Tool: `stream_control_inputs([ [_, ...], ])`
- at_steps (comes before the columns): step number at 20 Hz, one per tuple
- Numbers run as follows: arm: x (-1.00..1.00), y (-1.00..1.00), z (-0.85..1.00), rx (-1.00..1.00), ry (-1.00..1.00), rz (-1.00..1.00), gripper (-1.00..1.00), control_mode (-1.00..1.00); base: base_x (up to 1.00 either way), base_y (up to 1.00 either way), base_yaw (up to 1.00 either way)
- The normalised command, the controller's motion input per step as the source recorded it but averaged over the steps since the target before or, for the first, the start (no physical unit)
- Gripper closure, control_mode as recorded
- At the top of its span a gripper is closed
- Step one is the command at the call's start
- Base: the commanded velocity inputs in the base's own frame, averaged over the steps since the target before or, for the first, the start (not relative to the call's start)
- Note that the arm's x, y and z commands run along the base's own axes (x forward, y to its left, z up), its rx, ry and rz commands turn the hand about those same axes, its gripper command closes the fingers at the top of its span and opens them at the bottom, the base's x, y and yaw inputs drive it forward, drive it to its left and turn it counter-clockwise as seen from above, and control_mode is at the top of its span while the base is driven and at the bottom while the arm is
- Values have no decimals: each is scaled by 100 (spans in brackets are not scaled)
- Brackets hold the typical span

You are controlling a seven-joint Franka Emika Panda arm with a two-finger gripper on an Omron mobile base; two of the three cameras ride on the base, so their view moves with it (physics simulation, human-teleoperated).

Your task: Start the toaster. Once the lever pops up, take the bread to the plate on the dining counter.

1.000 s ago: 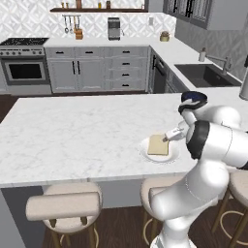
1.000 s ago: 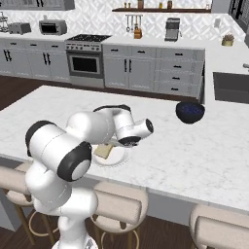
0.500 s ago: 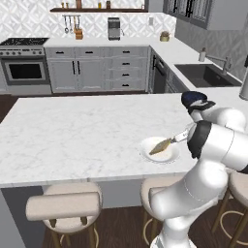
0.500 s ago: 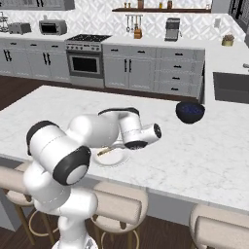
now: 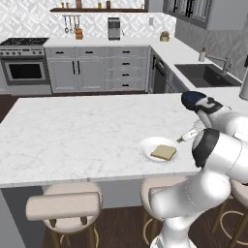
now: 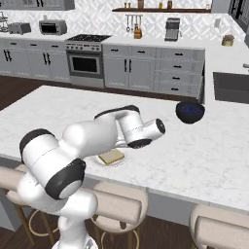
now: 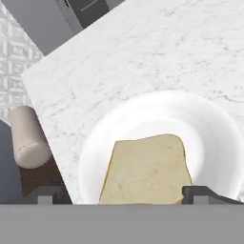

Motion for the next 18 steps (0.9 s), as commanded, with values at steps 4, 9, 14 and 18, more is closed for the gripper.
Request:
stream_control_inputs([
  [4, -55, 13, 85, -11, 4, -1, -100, -100, 0, 0, 0],
  [9, -71, 18, 61, -13, 12, -33, -100, -100, 0, 0, 0],
  [14, -98, 48, 9, -14, 3, -45, -100, -100, 0, 0, 0],
  [18, -100, 30, 1, -4, 3, -38, -100, -100, 0, 0, 0],
])
